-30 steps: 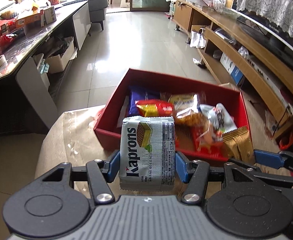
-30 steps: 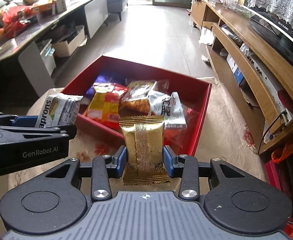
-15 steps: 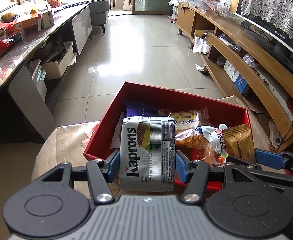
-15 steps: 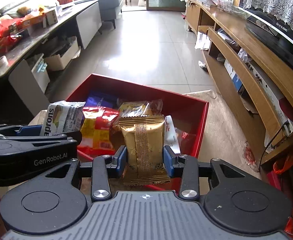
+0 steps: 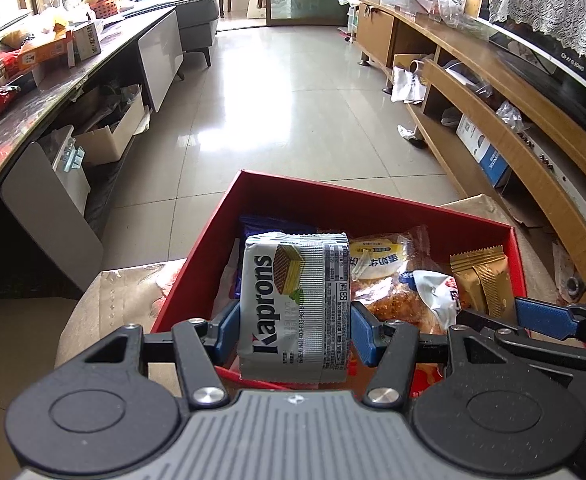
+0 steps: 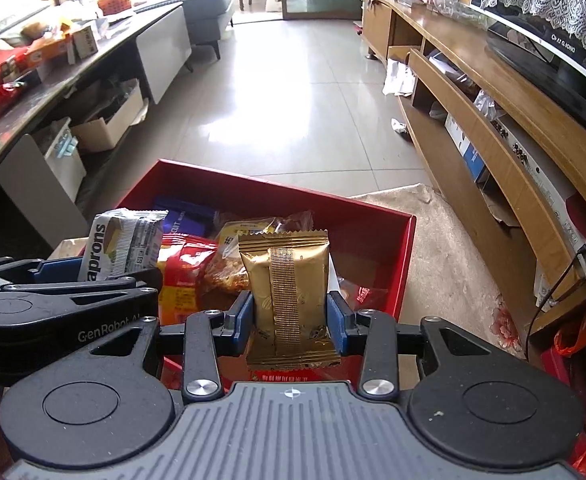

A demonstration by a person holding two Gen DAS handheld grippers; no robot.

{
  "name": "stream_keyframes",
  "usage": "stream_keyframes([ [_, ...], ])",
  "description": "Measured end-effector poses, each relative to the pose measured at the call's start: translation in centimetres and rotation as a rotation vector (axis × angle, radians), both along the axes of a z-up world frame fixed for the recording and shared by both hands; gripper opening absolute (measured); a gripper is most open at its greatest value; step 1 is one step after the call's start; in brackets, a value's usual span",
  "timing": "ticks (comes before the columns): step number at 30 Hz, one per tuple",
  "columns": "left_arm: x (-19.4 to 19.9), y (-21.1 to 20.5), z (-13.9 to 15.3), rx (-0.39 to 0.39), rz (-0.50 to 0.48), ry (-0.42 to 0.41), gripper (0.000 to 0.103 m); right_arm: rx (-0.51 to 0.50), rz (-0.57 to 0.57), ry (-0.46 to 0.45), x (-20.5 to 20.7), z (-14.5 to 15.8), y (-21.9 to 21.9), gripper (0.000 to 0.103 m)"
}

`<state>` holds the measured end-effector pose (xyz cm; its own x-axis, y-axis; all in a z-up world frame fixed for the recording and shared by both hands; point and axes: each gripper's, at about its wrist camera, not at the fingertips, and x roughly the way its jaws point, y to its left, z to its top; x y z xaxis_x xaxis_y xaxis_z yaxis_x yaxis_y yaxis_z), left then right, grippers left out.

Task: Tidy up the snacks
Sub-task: 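Lower both held snacks into the red box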

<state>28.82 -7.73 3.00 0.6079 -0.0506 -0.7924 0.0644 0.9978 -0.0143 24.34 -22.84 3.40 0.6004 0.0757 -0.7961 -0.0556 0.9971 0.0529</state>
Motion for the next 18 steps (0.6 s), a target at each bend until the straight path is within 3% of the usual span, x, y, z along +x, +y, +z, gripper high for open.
stream_keyframes([
  [18, 2.9, -0.7, -3.2, 0.015, 0.01, 0.048, 0.053, -0.024, -0.006, 0.015, 2.2, -2.8, 0.1, 0.048],
])
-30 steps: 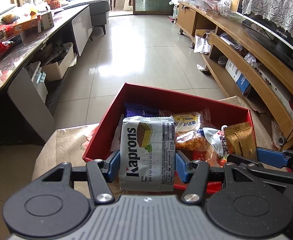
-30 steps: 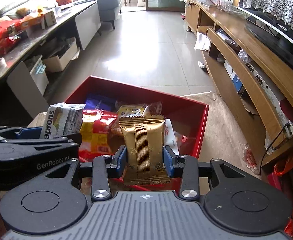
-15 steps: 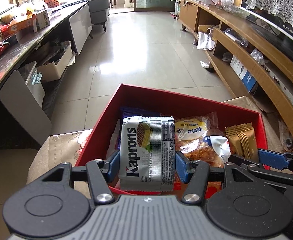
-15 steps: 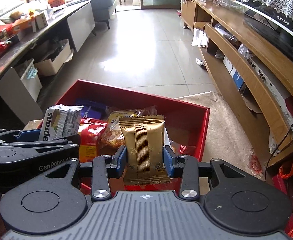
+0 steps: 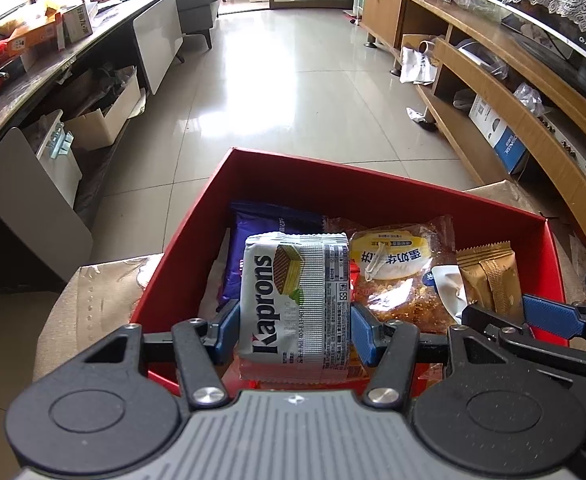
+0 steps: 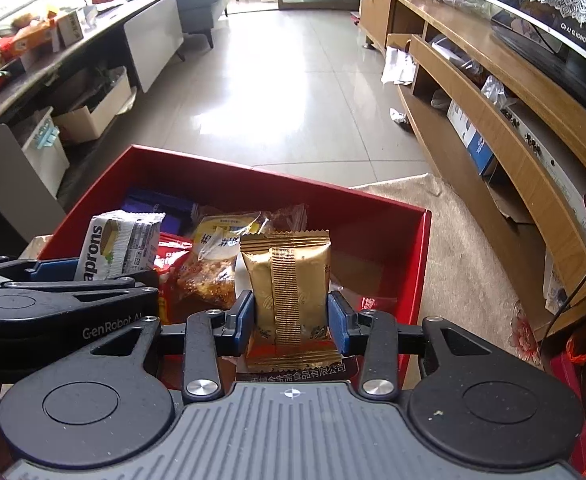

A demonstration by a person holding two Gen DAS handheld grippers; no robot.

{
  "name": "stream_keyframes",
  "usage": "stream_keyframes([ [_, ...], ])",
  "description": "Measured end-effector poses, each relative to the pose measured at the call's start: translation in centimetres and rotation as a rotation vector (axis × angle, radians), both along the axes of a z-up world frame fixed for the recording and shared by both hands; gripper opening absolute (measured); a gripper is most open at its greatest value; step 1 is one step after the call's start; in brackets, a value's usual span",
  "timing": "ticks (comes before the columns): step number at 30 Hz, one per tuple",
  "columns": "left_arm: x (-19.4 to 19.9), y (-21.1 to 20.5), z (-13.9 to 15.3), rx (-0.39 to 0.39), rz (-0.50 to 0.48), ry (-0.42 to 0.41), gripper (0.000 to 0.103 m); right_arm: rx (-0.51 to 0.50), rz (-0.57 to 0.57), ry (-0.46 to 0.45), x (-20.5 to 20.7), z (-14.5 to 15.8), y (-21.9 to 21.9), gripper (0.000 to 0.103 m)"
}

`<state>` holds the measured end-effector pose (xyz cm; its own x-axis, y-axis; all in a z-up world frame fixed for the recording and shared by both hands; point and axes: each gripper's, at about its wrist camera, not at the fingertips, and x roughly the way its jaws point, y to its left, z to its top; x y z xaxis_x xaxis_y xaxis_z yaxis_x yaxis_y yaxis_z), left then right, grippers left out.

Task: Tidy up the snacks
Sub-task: 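Lower both held snacks into the red box, then open both tools to release the snacks and pull back from the box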

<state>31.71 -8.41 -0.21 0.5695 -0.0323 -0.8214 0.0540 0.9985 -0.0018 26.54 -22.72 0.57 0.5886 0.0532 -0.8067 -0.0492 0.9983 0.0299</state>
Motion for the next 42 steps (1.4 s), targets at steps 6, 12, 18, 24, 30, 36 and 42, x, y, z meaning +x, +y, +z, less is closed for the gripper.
stream_keyframes([
  [6, 0.1, 0.2, 0.3, -0.005, 0.009, -0.007, 0.052, 0.018, -0.009, -0.012, 0.3, 0.1, 0.0, 0.05],
  [12, 0.2, 0.8, 0.8, -0.03, 0.015, -0.007, 0.054, 0.043, -0.037, -0.026, 0.4, 0.5, -0.7, 0.063],
  [18, 0.2, 0.9, 1.1, -0.043, 0.019, 0.002, 0.054, 0.08, -0.051, -0.035, 0.4, 0.8, -1.1, 0.064],
  [24, 0.0, 1.0, 1.7, -0.071, 0.019, 0.003, 0.054, 0.158, -0.075, -0.048, 0.2, 1.4, -2.1, 0.069],
  [30, -0.8, 0.9, 2.4, -0.057, 0.024, -0.01, 0.055, 0.131, -0.065, -0.071, -0.5, 2.1, -1.9, 0.07],
  [36, -1.8, 1.1, 3.3, -0.043, 0.037, -0.03, 0.058, 0.098, -0.082, -0.068, -1.1, 2.5, -1.9, 0.07],
  [42, -3.4, 1.7, 3.8, -0.041, 0.041, -0.032, 0.06, 0.058, -0.093, -0.057, -2.0, 3.1, -1.6, 0.071],
])
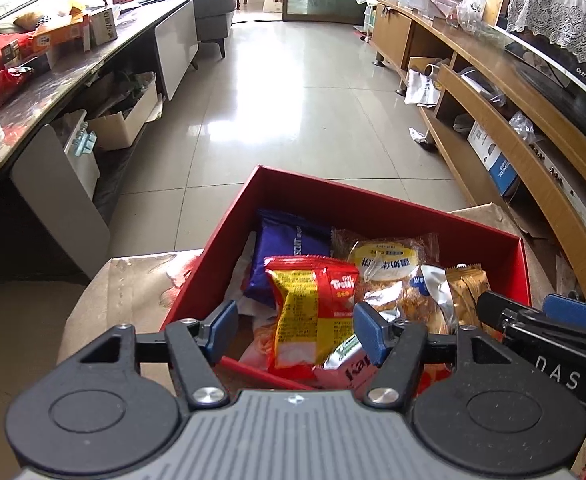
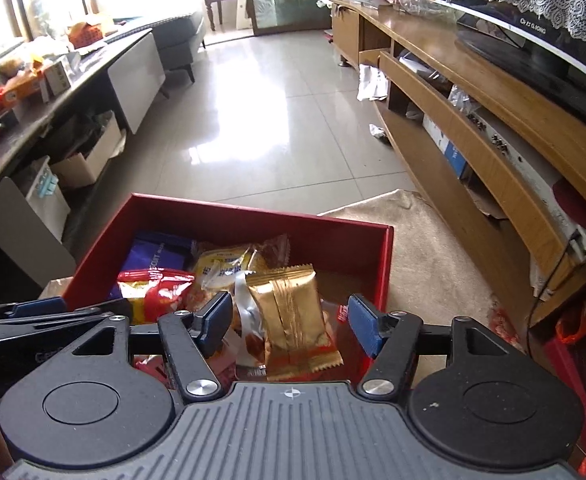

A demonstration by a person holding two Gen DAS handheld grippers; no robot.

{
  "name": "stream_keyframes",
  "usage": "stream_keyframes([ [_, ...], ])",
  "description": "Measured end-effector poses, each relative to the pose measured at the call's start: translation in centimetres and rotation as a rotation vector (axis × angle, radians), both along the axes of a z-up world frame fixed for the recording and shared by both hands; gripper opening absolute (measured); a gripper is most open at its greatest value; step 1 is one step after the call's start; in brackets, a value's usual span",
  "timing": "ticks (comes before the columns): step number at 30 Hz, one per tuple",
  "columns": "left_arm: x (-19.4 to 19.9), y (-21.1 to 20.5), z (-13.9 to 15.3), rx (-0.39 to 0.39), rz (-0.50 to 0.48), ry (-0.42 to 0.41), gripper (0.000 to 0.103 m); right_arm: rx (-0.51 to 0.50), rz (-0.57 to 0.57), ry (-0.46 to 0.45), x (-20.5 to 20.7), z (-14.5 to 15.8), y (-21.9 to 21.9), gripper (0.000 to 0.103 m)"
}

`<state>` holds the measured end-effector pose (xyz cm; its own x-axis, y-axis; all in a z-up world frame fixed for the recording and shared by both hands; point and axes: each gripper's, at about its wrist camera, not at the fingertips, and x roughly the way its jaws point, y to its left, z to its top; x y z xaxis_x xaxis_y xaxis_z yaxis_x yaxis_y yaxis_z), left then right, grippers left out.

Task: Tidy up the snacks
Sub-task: 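Open both tools to release the snacks and pull back from the box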

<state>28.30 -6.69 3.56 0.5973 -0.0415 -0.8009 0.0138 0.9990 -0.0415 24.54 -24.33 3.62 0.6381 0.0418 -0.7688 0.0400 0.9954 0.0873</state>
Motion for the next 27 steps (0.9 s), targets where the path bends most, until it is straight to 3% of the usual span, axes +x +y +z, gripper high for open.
stream_keyframes([
  [11, -3.4, 0.9, 0.1, -0.016, 0.007, 0.008, 0.062, -0.09, 0.005, 0.013, -3.2, 1.1, 0.6, 0.075],
  [27, -10.3, 0.9, 1.0, -0.036, -0.039, -0.021, 0.075, -0.095, 0.01, 0.008, -9.8, 1.6, 0.9, 0.079],
])
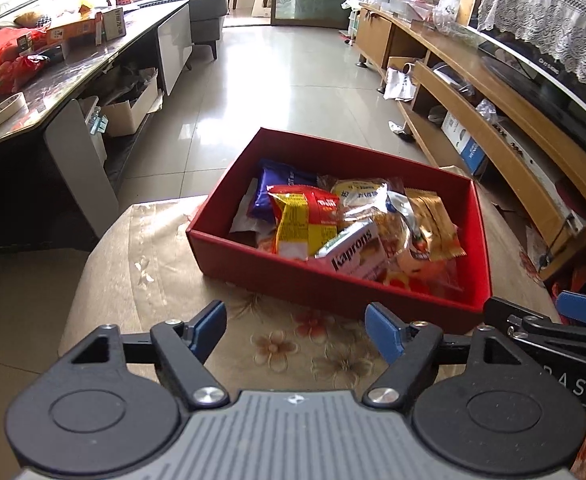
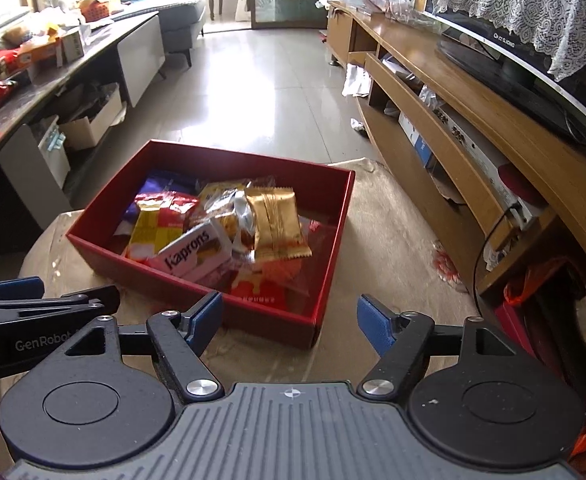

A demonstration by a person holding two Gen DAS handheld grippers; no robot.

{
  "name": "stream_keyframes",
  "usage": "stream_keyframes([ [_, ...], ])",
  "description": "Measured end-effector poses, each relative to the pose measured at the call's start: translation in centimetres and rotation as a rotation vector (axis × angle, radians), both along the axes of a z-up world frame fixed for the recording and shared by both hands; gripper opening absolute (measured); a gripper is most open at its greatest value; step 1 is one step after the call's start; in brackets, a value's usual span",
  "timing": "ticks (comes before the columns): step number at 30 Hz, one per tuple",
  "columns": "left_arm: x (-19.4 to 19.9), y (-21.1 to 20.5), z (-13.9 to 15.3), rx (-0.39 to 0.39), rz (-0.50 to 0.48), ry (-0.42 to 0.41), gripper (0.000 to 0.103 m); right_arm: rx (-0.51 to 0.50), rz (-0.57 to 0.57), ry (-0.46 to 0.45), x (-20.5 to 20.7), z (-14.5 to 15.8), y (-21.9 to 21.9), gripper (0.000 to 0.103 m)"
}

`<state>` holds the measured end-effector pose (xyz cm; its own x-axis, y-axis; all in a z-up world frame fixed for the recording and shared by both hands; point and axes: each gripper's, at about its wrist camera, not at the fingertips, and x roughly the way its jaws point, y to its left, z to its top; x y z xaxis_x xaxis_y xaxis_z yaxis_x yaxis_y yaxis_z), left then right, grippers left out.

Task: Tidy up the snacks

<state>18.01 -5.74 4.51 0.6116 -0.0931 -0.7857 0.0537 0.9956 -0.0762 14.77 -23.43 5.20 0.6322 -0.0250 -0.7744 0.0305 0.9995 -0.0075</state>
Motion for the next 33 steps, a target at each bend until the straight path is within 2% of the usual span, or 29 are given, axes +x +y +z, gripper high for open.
stream_keyframes([
  [13, -3.9, 0.4, -0.4, -0.006, -0.024, 0.001, 0.078, -0.023, -0.009, -0.008, -4.0, 0.0, 0.2, 0.082],
  [33, -9.3, 1.1, -1.2, -0.007, -0.042, 0.0, 0.08, -0.003, -0.003, 0.001, -9.0, -0.8, 0.8, 0.083],
])
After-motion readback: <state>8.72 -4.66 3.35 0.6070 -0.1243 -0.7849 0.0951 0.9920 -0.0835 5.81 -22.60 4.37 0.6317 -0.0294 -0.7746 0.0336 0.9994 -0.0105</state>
